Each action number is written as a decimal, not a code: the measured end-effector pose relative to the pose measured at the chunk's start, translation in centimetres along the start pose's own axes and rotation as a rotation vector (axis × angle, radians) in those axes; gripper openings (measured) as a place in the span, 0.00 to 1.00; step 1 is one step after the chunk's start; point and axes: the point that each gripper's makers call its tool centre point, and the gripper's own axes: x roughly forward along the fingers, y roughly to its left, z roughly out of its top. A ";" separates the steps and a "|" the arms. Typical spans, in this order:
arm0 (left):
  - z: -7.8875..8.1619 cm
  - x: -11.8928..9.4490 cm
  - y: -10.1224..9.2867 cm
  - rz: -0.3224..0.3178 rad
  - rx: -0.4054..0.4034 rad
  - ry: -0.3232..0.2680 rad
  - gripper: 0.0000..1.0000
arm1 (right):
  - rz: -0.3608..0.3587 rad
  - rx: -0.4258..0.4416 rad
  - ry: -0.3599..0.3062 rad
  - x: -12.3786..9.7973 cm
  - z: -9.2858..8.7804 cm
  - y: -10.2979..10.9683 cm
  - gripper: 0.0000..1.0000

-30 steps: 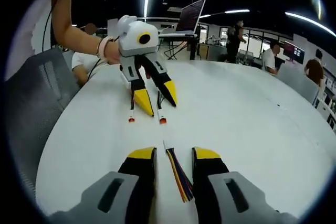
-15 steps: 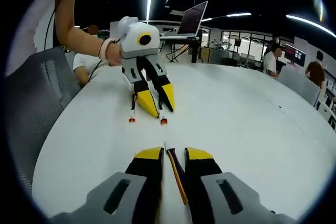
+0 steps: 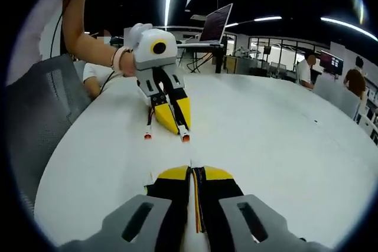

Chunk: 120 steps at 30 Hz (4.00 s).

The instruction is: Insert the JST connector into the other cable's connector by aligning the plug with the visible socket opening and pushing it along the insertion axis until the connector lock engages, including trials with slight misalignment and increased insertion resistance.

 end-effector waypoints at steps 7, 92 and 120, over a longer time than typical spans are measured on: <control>0.2 0.0 -0.1 -0.015 0.018 -0.023 0.01 | -0.002 0.009 -0.002 0.1 0.1 -0.2 0.04; 3.4 0.4 -1.2 -0.093 0.058 -0.030 0.01 | 0.093 -0.134 -0.006 0.9 3.0 0.4 0.04; 3.7 0.5 -1.4 -0.161 0.072 -0.043 0.00 | 0.130 -0.132 -0.004 0.6 3.4 1.1 0.03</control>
